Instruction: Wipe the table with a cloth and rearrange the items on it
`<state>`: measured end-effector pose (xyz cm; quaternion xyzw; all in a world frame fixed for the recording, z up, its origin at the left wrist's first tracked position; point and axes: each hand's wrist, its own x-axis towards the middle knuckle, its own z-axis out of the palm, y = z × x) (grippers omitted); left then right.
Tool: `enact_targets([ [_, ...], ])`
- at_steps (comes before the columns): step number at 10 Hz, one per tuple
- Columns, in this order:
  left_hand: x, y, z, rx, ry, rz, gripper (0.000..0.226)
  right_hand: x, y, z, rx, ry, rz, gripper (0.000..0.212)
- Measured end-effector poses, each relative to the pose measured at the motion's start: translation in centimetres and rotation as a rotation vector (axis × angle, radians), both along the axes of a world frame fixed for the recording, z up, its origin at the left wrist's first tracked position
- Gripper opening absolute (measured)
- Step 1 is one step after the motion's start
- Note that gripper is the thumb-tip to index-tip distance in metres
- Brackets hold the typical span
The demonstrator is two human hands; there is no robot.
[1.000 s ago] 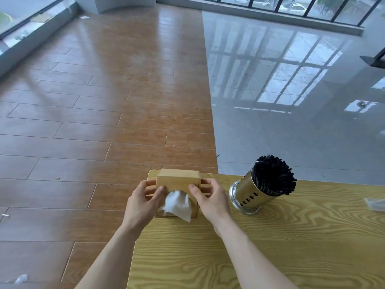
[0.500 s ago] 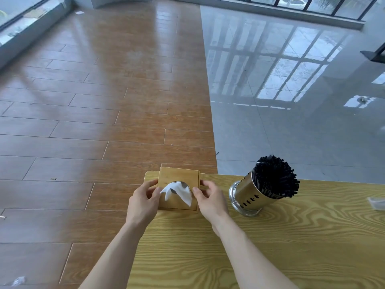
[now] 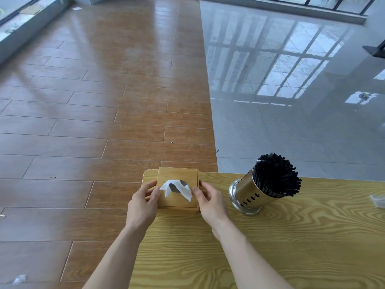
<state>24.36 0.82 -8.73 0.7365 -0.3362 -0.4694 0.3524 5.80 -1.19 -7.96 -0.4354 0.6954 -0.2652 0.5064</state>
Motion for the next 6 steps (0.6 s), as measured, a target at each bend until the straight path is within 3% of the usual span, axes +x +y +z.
enact_targets([
  [3, -0.2, -0.1, 0.2, 0.010, -0.050, -0.020, 0.039, 0.3, -0.2, 0.3, 0.035, 0.009, -0.016, 0.049],
  [6, 0.2, 1.7, 3.4, -0.035, -0.291, -0.048, 0.046, -1.4, 1.7, 3.3, -0.019, 0.262, 0.053, 0.054],
])
